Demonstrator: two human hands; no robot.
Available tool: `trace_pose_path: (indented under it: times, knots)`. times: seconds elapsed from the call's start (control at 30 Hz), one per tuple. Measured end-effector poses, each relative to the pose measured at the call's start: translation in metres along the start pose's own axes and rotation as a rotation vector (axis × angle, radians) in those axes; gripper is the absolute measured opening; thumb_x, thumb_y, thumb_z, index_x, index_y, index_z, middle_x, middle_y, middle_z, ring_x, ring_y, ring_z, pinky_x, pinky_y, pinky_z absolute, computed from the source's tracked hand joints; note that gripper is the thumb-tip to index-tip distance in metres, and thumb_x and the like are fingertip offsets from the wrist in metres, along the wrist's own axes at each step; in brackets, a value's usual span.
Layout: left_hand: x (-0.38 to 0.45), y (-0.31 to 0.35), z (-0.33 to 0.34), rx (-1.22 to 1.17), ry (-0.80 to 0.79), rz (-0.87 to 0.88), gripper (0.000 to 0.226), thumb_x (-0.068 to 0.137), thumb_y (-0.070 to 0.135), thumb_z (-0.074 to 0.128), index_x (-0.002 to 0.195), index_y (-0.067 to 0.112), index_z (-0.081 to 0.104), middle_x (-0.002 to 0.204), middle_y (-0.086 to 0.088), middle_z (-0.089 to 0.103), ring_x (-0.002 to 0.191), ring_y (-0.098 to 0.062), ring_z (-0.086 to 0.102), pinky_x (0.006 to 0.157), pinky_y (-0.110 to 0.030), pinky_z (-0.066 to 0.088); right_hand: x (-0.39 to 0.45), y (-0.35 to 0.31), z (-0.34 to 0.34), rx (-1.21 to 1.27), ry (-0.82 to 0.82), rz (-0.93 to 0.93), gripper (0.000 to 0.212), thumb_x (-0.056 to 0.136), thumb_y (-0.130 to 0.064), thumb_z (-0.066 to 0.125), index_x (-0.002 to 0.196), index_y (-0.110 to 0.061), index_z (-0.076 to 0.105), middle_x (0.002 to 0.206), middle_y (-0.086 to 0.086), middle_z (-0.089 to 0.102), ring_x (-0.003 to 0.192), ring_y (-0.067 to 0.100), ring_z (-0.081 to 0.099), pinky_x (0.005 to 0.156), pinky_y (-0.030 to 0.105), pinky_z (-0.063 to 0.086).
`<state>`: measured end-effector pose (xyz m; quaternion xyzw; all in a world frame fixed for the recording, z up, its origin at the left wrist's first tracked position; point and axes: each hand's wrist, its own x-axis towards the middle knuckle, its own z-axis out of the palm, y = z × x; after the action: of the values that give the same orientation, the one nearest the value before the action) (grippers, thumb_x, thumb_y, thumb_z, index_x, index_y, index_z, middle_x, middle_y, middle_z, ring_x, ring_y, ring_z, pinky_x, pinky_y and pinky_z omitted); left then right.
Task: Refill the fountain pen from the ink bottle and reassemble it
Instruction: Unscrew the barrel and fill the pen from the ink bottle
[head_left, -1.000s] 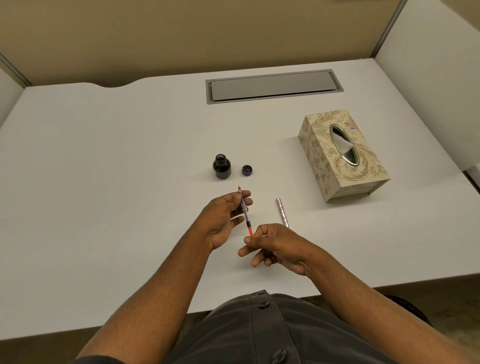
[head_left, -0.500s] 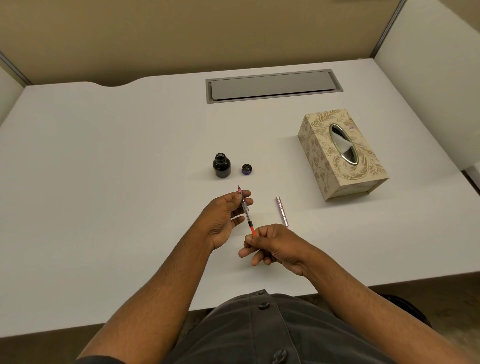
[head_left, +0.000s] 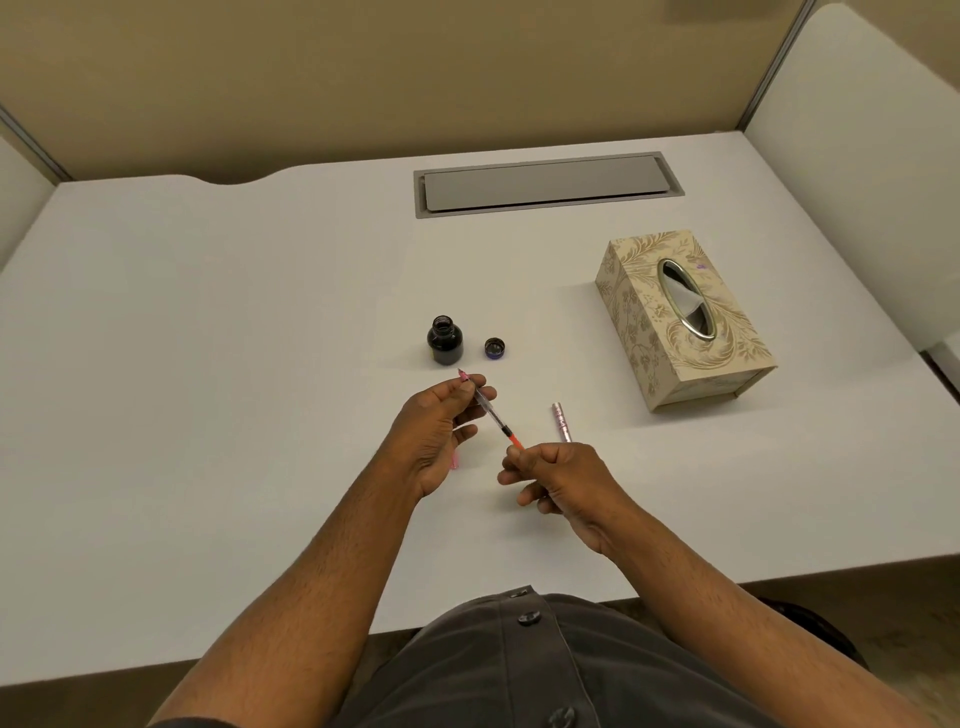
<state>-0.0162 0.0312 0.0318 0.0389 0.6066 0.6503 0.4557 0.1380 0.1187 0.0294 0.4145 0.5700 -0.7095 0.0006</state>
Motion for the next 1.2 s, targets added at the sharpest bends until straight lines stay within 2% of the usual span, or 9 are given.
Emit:
trace_pose_path:
  times: [0.17, 0.3, 0.43, 0.6, 0.73, 0.83, 0.97, 1.2]
  knots:
    - [-0.002, 0.002, -0.007, 0.015, 0.001, 0.044, 0.016, 0.092, 0.025, 0.059, 0.095, 0.019, 0.073, 0.103, -0.002, 0.075, 0.098, -0.015, 0.066, 0.08, -0.031, 0.046, 0.01, -0.009, -0.01, 0.194, 0.01, -0.006, 0.03, 0.098, -0.035, 0.053, 0.096, -0.009, 0.069, 0.083, 0.009, 0.076, 0.056, 0.012, 0.06, 0.052, 0.022, 0.044]
    - [-0.006, 0.002, -0.012, 0.041, 0.02, 0.064, 0.014, 0.087, 0.027, 0.066, 0.094, 0.02, 0.076, 0.103, -0.001, 0.074, 0.093, -0.016, 0.065, 0.078, -0.031, 0.048, 0.018, -0.015, -0.013, 0.196, 0.018, -0.039, 0.015, 0.095, -0.022, 0.06, 0.089, -0.009, 0.065, 0.074, 0.007, 0.071, 0.056, 0.011, 0.058, 0.053, 0.021, 0.044]
    - [-0.008, 0.009, -0.024, 0.157, 0.005, 0.037, 0.013, 0.084, 0.016, 0.067, 0.092, 0.018, 0.077, 0.094, -0.005, 0.075, 0.091, -0.018, 0.064, 0.082, -0.033, 0.05, 0.025, -0.031, -0.019, 0.168, 0.064, -0.117, 0.01, 0.093, -0.012, 0.061, 0.086, -0.008, 0.067, 0.073, 0.006, 0.069, 0.059, 0.011, 0.057, 0.054, 0.02, 0.044]
    - [-0.006, 0.026, -0.027, 0.591, -0.061, 0.065, 0.011, 0.073, 0.018, 0.075, 0.082, 0.024, 0.076, 0.085, 0.003, 0.076, 0.087, -0.014, 0.068, 0.073, -0.022, 0.048, 0.034, -0.073, -0.021, -0.122, 0.083, -0.32, 0.008, 0.089, -0.015, 0.065, 0.083, -0.012, 0.069, 0.07, 0.002, 0.07, 0.06, 0.009, 0.06, 0.054, 0.02, 0.046]
    - [0.01, 0.054, -0.02, 0.849, -0.106, 0.159, 0.012, 0.074, 0.02, 0.074, 0.083, 0.027, 0.073, 0.082, 0.003, 0.075, 0.086, -0.014, 0.07, 0.075, -0.028, 0.054, 0.044, -0.116, -0.011, -0.408, 0.085, -0.473, 0.008, 0.088, -0.021, 0.066, 0.081, -0.024, 0.068, 0.07, -0.007, 0.072, 0.06, 0.001, 0.063, 0.053, 0.014, 0.046]
    - [0.028, 0.082, -0.018, 1.021, -0.074, 0.296, 0.018, 0.075, 0.022, 0.073, 0.092, 0.028, 0.073, 0.087, 0.008, 0.074, 0.084, -0.007, 0.068, 0.075, -0.025, 0.053, 0.054, -0.148, -0.001, -0.579, 0.095, -0.592, 0.008, 0.089, -0.02, 0.065, 0.084, -0.025, 0.066, 0.078, -0.007, 0.071, 0.068, 0.008, 0.067, 0.059, 0.018, 0.048]
    - [0.051, 0.114, -0.015, 1.124, -0.052, 0.353, 0.018, 0.081, 0.025, 0.07, 0.099, 0.027, 0.073, 0.09, 0.007, 0.072, 0.08, 0.0, 0.063, 0.061, -0.017, 0.042, 0.072, -0.182, 0.01, -0.713, 0.123, -0.665, 0.005, 0.092, -0.02, 0.062, 0.091, -0.023, 0.065, 0.085, -0.005, 0.069, 0.078, 0.013, 0.066, 0.069, 0.025, 0.053]
    - [0.079, 0.139, -0.014, 1.166, 0.023, 0.371, 0.019, 0.079, 0.024, 0.074, 0.096, 0.016, 0.074, 0.098, 0.0, 0.074, 0.089, -0.01, 0.065, 0.071, -0.022, 0.049, 0.099, -0.217, 0.024, -0.889, 0.071, -0.706, 0.01, 0.093, -0.015, 0.059, 0.095, -0.018, 0.068, 0.093, 0.0, 0.071, 0.082, 0.015, 0.066, 0.069, 0.026, 0.051]
